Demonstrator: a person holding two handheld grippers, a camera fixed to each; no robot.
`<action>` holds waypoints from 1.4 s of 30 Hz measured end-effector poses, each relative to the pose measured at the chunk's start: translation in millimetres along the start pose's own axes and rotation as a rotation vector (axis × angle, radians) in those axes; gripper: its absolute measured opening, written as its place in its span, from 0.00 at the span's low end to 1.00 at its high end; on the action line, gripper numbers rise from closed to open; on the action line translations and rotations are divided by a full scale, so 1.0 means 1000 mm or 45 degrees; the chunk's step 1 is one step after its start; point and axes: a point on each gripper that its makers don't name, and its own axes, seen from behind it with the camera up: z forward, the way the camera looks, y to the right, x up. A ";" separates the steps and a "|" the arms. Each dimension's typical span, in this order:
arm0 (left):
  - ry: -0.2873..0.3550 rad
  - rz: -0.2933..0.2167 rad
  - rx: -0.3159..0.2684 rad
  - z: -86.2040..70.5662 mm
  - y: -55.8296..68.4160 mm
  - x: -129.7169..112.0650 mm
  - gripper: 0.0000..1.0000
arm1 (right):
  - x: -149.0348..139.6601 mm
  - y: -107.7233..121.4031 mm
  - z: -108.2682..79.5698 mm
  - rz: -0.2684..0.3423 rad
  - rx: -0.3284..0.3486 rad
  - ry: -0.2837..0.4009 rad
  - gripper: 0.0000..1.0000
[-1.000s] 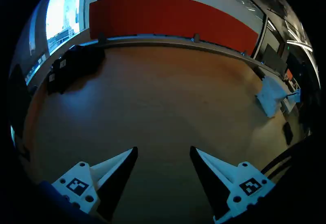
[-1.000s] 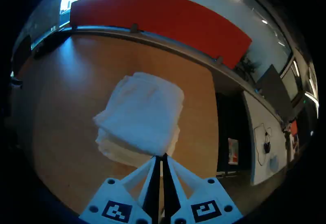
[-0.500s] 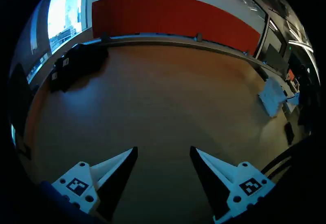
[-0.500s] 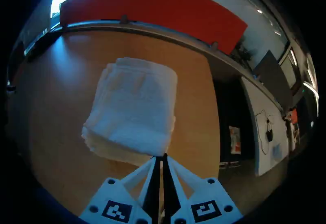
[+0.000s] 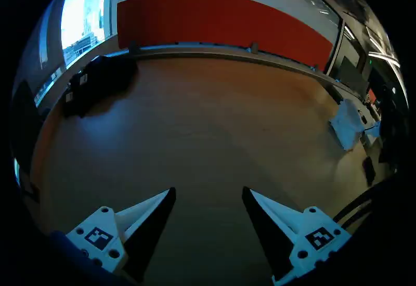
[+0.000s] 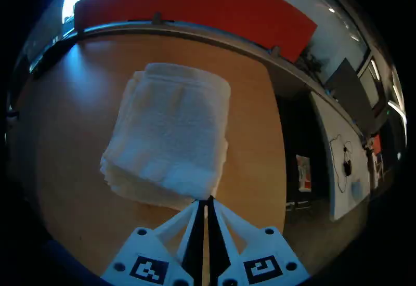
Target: Fold towel
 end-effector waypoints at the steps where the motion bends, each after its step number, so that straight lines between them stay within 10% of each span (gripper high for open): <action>1: -0.001 -0.001 0.001 0.000 0.000 0.000 0.95 | 0.000 0.000 0.000 0.000 0.001 0.001 0.05; 11: 0.001 -0.004 0.001 0.001 0.000 0.003 0.95 | 0.000 -0.001 -0.001 0.005 -0.006 0.019 0.06; 22: 0.009 -0.008 -0.001 0.001 -0.003 0.005 0.95 | -0.003 0.008 -0.006 0.055 -0.079 0.059 0.40; 28: 0.013 -0.012 -0.003 0.001 -0.003 0.005 0.94 | -0.001 0.009 -0.012 0.091 -0.094 0.101 1.00; 42: 0.039 -0.017 -0.004 -0.001 -0.008 0.013 0.94 | 0.032 -0.016 -0.029 0.137 -0.080 0.242 1.00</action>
